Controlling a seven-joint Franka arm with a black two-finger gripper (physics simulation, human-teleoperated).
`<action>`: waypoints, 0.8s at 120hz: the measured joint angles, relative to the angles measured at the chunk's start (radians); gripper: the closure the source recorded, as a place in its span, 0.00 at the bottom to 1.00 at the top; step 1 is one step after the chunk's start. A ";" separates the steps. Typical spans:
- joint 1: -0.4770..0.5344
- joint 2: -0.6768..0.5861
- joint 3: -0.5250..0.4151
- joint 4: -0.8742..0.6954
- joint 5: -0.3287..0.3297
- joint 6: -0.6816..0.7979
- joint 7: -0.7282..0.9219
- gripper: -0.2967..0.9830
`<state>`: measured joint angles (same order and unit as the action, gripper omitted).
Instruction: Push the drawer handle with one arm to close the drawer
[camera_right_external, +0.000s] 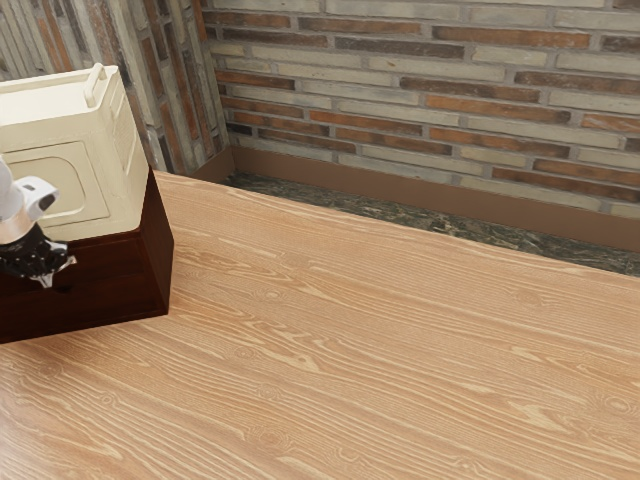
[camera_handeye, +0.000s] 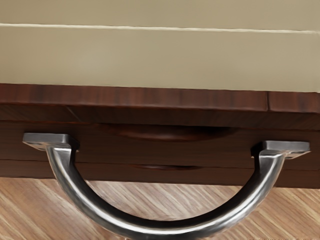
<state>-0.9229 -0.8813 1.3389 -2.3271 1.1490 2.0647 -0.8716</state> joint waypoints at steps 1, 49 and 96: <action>0.000 0.000 0.000 0.000 0.000 0.000 0.001 0.84; 0.150 0.371 -0.544 0.119 -0.742 -0.216 0.047 0.85; 0.394 0.648 -0.919 0.596 -1.040 -0.542 0.301 0.47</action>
<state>-0.5287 -0.2330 0.4202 -1.7308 0.1094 1.5227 -0.5702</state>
